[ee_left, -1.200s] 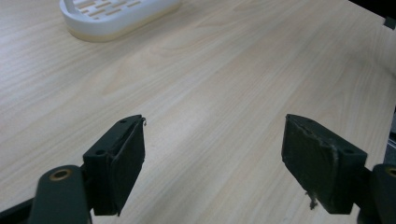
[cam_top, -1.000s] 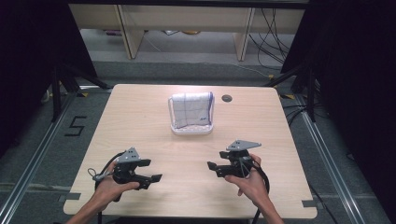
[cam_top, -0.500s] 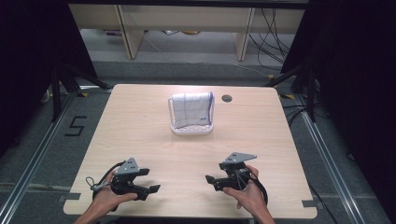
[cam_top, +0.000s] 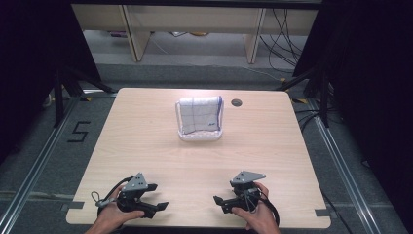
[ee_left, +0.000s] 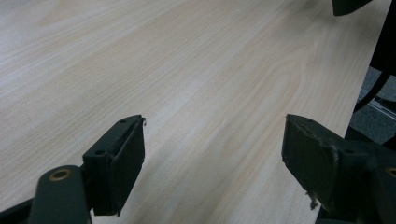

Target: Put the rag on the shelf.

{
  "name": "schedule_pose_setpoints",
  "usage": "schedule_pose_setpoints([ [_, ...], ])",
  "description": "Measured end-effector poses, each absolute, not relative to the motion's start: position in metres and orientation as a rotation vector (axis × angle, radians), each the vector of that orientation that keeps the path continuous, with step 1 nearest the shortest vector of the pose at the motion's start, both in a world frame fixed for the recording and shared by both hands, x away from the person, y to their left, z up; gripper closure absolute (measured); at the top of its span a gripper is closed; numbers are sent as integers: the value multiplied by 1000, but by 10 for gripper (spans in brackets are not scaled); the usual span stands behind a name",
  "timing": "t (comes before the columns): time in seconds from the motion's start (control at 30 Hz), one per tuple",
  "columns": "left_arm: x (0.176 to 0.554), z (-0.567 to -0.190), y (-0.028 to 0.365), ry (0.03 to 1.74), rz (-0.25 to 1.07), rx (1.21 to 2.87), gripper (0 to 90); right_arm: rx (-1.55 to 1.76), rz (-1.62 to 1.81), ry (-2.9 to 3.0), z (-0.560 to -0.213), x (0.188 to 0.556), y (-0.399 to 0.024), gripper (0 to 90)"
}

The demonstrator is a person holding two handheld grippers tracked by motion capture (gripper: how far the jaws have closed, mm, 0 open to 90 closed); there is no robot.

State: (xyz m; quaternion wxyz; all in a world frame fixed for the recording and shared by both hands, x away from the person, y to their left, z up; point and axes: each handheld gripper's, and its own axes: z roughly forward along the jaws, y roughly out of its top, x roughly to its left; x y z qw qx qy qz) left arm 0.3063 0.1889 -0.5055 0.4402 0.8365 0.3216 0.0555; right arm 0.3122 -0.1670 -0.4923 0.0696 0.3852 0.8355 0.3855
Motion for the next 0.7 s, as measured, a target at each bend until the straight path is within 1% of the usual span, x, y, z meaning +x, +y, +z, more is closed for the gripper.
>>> schedule_pose_setpoints([
  [0.13, 309, -506, 192, 806, 155, 2089, 210, 1157, 1154, 2509, -493, 308, -165, 177],
  [0.7, 309, -507, 192, 814, 158, 2091, 210, 1151, 1146, 2491, -493, 310, -168, 173],
])
